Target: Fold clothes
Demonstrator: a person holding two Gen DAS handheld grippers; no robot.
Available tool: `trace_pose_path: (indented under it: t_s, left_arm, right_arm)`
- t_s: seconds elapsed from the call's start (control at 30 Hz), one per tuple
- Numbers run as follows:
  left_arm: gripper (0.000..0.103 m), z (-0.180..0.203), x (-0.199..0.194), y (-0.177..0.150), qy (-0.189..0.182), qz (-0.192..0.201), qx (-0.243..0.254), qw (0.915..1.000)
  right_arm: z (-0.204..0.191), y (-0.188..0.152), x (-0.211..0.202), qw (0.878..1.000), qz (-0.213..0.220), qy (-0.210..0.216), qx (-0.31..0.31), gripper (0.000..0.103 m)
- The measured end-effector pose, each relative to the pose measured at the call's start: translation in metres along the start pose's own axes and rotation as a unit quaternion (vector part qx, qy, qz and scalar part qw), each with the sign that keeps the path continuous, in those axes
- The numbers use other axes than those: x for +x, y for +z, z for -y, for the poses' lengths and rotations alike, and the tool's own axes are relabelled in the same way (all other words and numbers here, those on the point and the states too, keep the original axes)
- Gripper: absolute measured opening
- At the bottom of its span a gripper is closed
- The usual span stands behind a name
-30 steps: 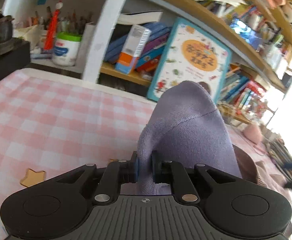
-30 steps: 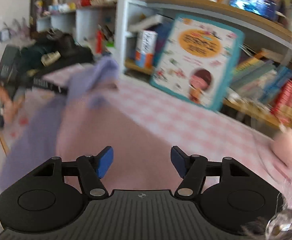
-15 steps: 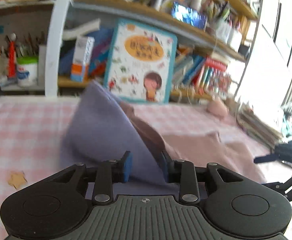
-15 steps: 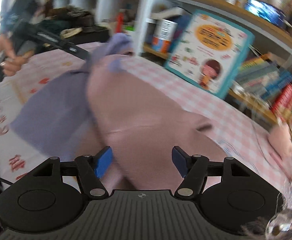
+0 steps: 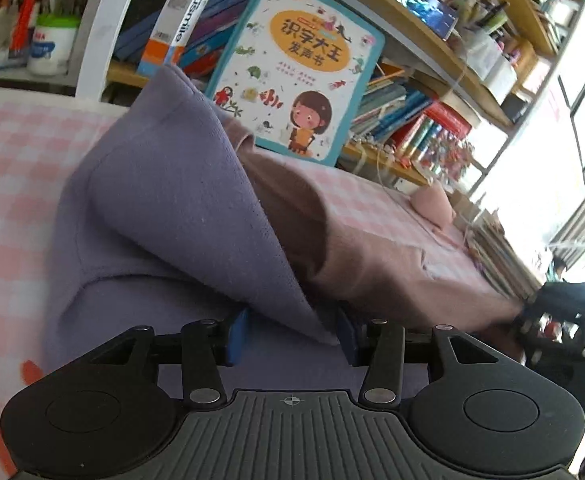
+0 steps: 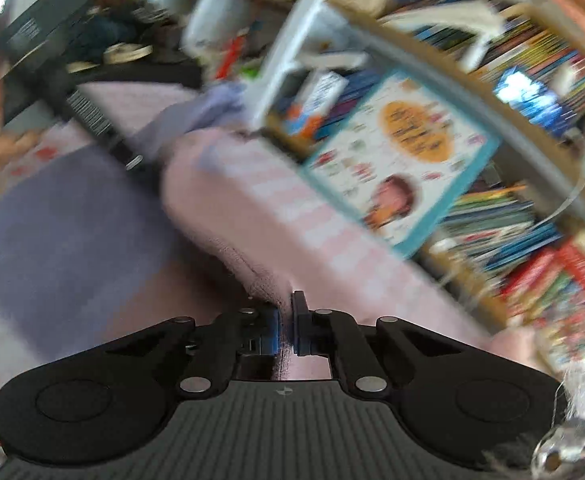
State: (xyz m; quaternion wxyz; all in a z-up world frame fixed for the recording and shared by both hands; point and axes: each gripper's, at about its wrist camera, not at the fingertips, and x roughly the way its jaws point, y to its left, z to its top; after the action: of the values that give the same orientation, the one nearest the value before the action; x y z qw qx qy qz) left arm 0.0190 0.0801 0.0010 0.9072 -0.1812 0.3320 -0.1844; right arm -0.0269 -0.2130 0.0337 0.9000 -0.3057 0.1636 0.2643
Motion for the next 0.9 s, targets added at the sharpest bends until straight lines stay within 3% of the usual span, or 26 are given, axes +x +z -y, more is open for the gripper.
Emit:
trace_pose_path:
  t_s: [0.03, 0.07, 0.1, 0.2, 0.43, 0.53, 0.67, 0.83, 0.9]
  left_arm:
    - [0.029, 0.000, 0.002, 0.000, 0.002, 0.004, 0.005, 1.0000]
    - [0.012, 0.001, 0.002, -0.001, -0.002, 0.009, 0.012, 0.9999]
    - [0.006, 0.001, 0.001, -0.001, 0.000, 0.013, 0.018, 0.9998]
    - [0.003, 0.003, -0.010, 0.001, 0.007, 0.032, 0.041, 0.9986]
    - [0.003, -0.022, -0.077, 0.031, 0.109, 0.090, 0.097, 0.9852]
    - [0.003, -0.051, -0.095, 0.047, 0.177, 0.099, 0.097, 0.9745]
    - [0.003, -0.079, -0.071, 0.062, 0.252, 0.071, 0.126, 0.9568]
    - [0.004, -0.114, -0.038, 0.080, 0.344, 0.035, 0.161, 0.9243]
    - [0.004, -0.128, -0.025, 0.087, 0.380, 0.020, 0.175, 0.9082]
  right_arm:
    - [0.008, 0.005, 0.002, 1.000, 0.009, -0.018, 0.004, 0.005]
    - [0.016, 0.010, 0.004, 0.999, 0.019, -0.036, 0.009, 0.005]
    - [0.025, 0.016, 0.008, 0.998, 0.026, -0.052, 0.012, 0.005]
    - [0.053, 0.029, 0.032, 0.996, 0.027, -0.087, 0.018, 0.005]
    - [0.133, 0.023, 0.125, 0.992, -0.055, -0.096, 0.059, 0.005]
    - [0.153, 0.011, 0.159, 0.987, -0.093, -0.090, 0.093, 0.005]
    - [0.161, -0.003, 0.181, 0.980, -0.121, -0.081, 0.135, 0.005]
    - [0.161, -0.014, 0.189, 0.973, -0.138, -0.081, 0.165, 0.008]
    - [0.159, -0.013, 0.185, 0.973, -0.141, -0.091, 0.161, 0.014]
